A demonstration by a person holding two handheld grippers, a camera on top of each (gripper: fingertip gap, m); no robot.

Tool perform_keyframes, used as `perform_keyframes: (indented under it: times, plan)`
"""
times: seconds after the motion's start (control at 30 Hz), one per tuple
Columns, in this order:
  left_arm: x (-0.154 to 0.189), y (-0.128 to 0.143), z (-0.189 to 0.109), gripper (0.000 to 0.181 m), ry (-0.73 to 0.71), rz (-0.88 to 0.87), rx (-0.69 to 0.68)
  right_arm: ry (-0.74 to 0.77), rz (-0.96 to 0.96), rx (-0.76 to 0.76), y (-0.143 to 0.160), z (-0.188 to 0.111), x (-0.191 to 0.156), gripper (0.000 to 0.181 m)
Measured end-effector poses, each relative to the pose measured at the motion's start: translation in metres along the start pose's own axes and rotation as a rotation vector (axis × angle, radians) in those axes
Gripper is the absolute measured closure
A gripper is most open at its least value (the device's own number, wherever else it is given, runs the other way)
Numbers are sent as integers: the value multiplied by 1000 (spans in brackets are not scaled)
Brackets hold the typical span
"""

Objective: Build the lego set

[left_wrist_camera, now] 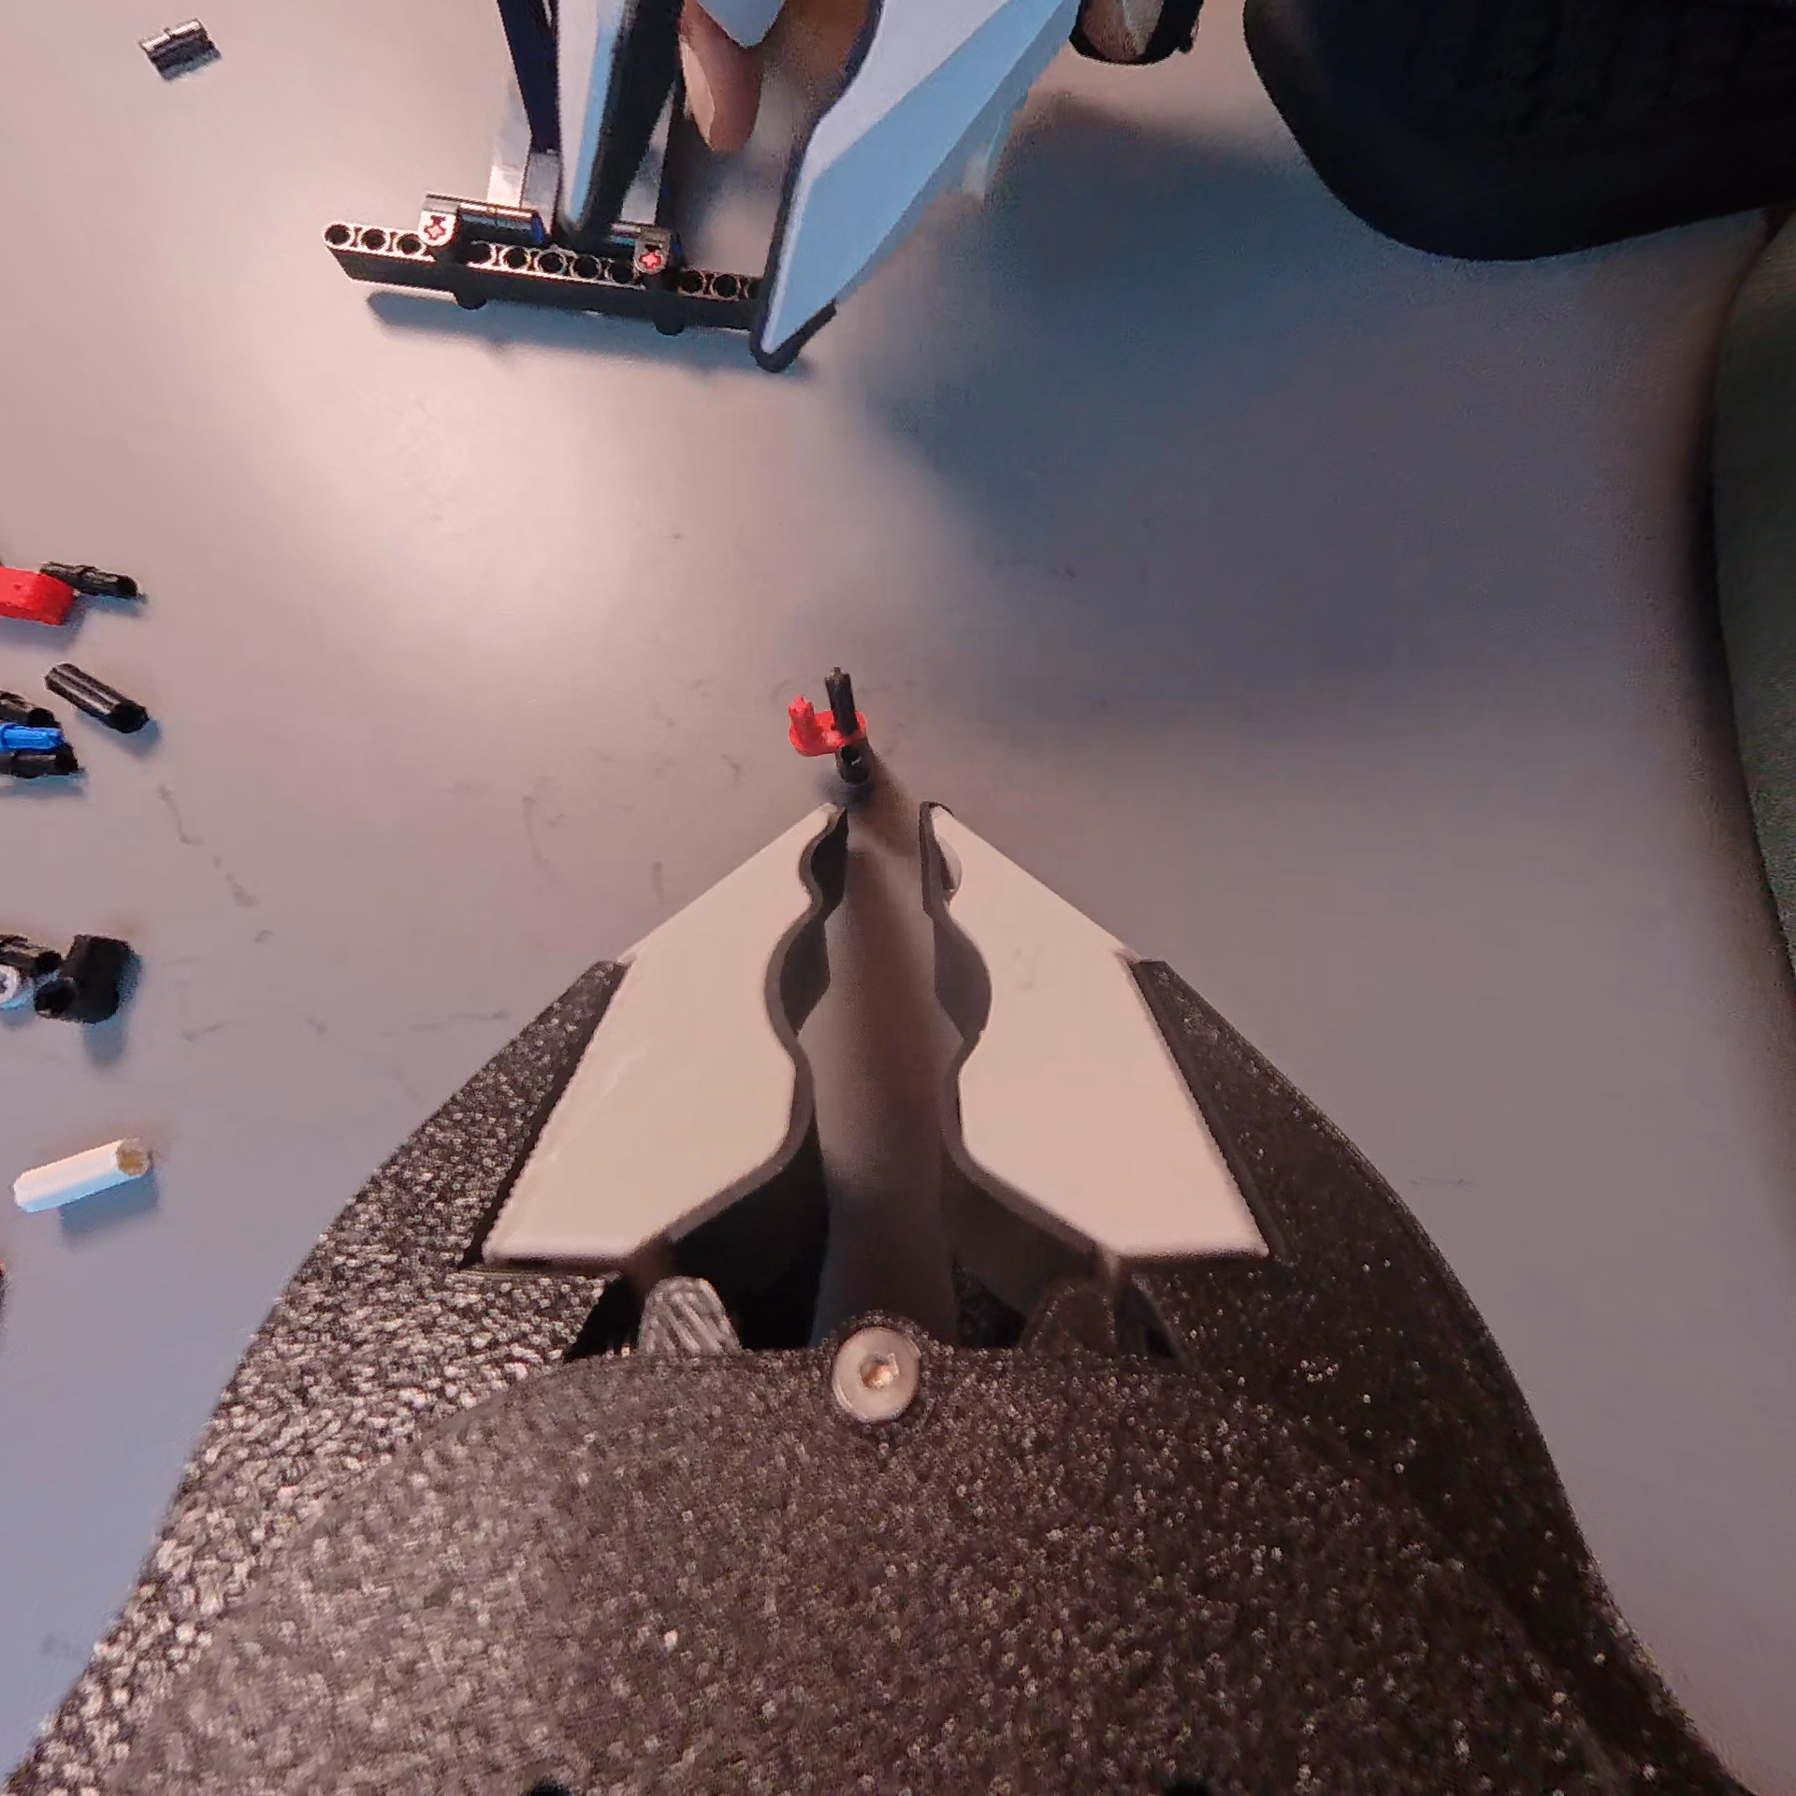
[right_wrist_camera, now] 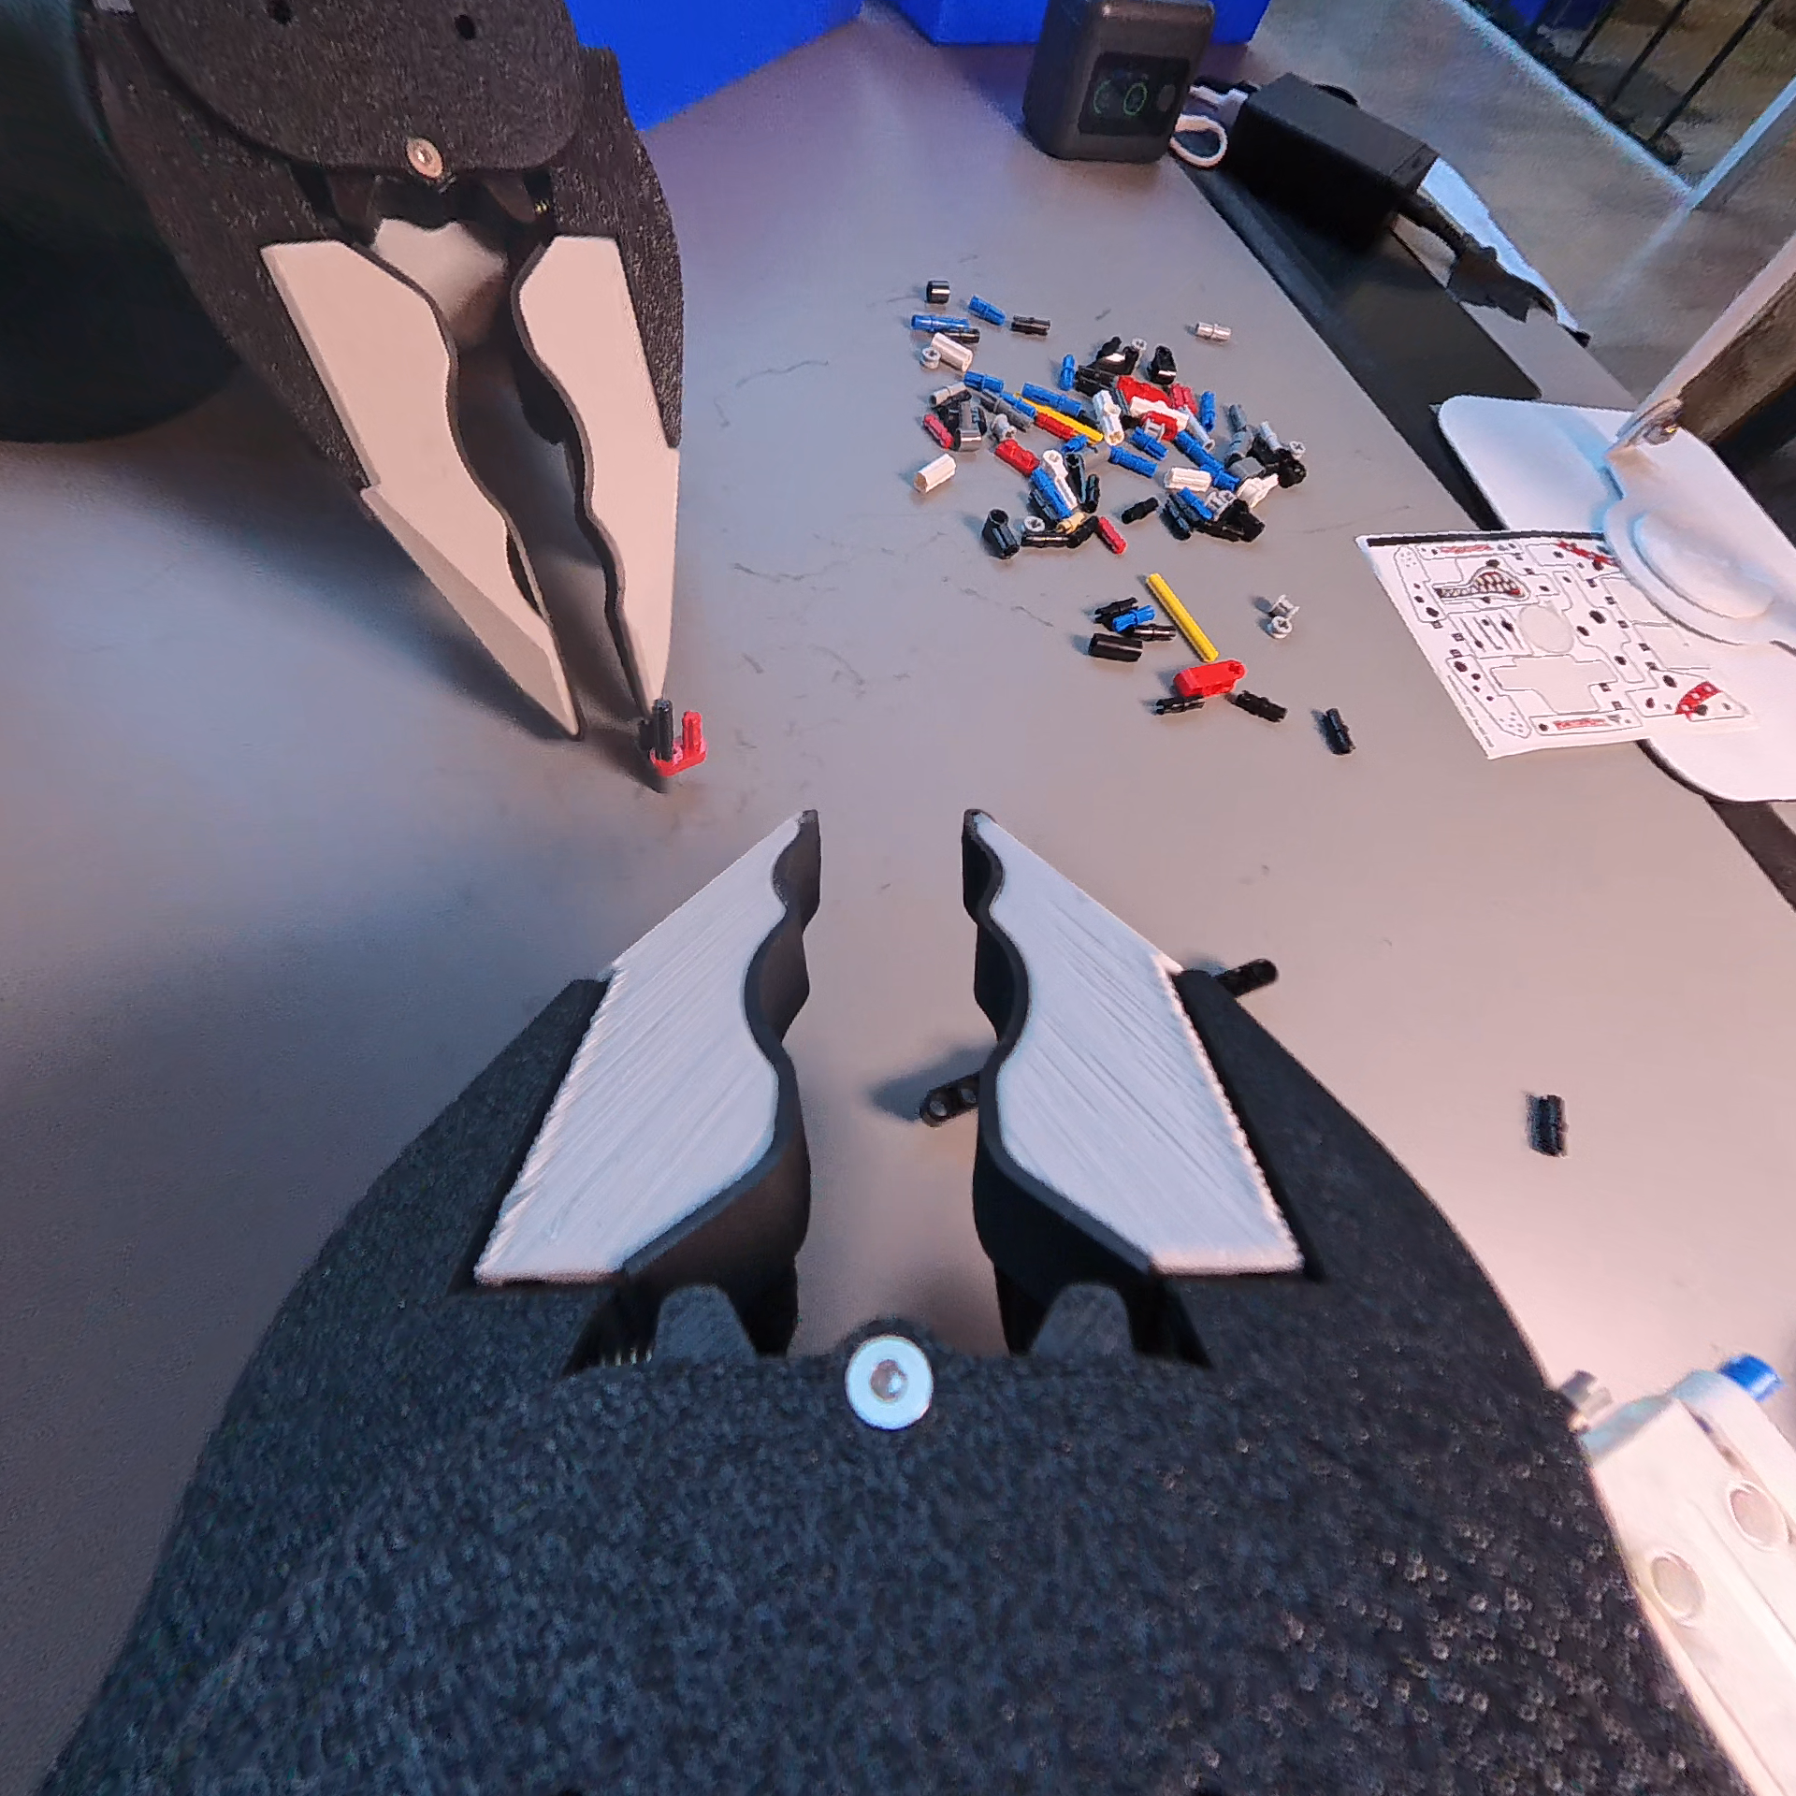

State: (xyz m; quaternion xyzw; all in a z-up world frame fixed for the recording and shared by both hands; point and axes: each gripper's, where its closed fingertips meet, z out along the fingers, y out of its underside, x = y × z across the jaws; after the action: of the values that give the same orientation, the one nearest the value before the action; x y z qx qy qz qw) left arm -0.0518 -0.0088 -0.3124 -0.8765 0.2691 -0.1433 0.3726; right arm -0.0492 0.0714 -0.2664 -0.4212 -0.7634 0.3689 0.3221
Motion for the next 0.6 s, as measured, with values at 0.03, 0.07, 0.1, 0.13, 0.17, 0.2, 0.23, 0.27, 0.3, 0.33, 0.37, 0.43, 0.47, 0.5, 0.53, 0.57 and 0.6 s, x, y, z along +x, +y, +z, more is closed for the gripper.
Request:
perform_keyframes:
  times: [0.03, 0.07, 0.1, 0.13, 0.17, 0.2, 0.23, 0.27, 0.3, 0.33, 0.37, 0.43, 0.47, 0.5, 0.53, 0.57, 0.6]
  plan:
    - [-2, 1, -1, 167, -8, -2, 0, -5, -4, -6, 1, 1, -1, 152]
    - [-4, 1, -2, 166, -16, -10, 1, -9, -9, -12, 2, 2, -2, 152]
    - [-7, 2, -2, 165, -22, -21, 3, -13, -15, -18, 4, 3, -4, 152]
    - [-8, 2, -2, 165, -26, -31, 5, -15, -21, -24, 5, 3, -4, 152]
    - [-8, 1, -1, 164, -30, -38, 7, -14, -27, -30, 6, 4, -5, 152]
    - [-8, 1, 1, 164, -32, -38, 6, -13, -33, -34, 6, 4, -5, 152]
    - [-7, -1, 2, 164, -35, -33, 6, -12, -36, -37, 7, 4, -5, 153]
    - [-7, -2, 3, 165, -41, -31, 8, -10, -37, -38, 7, 4, -5, 153]
    - [-6, -4, 4, 166, -42, -34, 12, -10, -37, -38, 7, 4, -5, 153]
    - [-5, -6, 5, 166, -38, -42, 16, -9, -36, -35, 7, 4, -4, 153]
    - [-4, -7, 7, 167, -34, -52, 19, -8, -34, -31, 6, 4, -4, 153]
    - [-7, -6, 10, 172, -52, -58, 2, -10, -27, -25, 6, 4, -4, 154]
    - [-8, -6, 11, 174, -59, -51, -7, -10, -25, -25, 6, 4, -4, 154]
    - [-7, -7, 12, 174, -51, -37, -10, -10, -24, -26, 7, 5, -4, 154]
    - [-7, -8, 13, 174, -43, -22, -12, -11, -23, -26, 7, 5, -4, 154]
    - [-6, -8, 14, 174, -36, -11, -15, -13, -22, -24, 7, 6, -4, 154]
    - [-6, -9, 15, 174, -22, 4, -20, -17, -20, -20, 7, 6, -4, 154]
